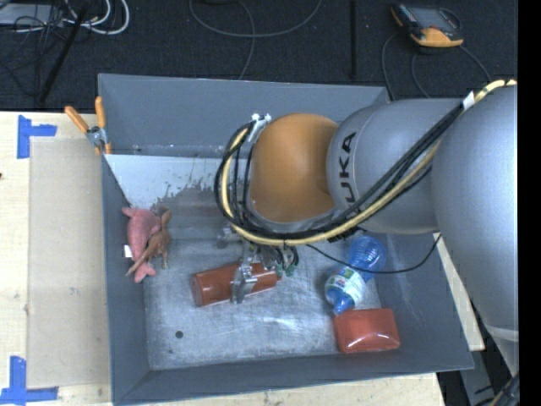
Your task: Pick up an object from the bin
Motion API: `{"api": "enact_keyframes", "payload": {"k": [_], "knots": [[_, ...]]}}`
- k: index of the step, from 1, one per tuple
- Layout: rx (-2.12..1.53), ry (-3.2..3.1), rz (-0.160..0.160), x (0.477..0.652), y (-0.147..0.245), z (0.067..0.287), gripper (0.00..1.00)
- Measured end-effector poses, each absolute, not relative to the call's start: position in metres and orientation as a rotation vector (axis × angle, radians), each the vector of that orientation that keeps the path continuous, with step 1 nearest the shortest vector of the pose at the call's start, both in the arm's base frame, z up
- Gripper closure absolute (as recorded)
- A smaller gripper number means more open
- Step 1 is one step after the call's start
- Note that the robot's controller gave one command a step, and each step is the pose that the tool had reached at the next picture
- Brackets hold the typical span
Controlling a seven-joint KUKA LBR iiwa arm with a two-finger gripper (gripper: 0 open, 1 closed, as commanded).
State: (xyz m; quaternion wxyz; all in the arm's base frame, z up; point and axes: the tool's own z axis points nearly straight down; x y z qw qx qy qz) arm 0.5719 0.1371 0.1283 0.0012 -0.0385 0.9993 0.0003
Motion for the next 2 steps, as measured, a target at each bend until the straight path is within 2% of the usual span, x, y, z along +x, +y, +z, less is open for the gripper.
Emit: {"api": "enact_keyframes", "payload": {"k": [1,2], "knots": [[-0.236,3.141,-0.001,0.557,0.107,0.114,0.00],[-0.186,3.134,0.001,0.560,0.102,0.136,0.00]]}}
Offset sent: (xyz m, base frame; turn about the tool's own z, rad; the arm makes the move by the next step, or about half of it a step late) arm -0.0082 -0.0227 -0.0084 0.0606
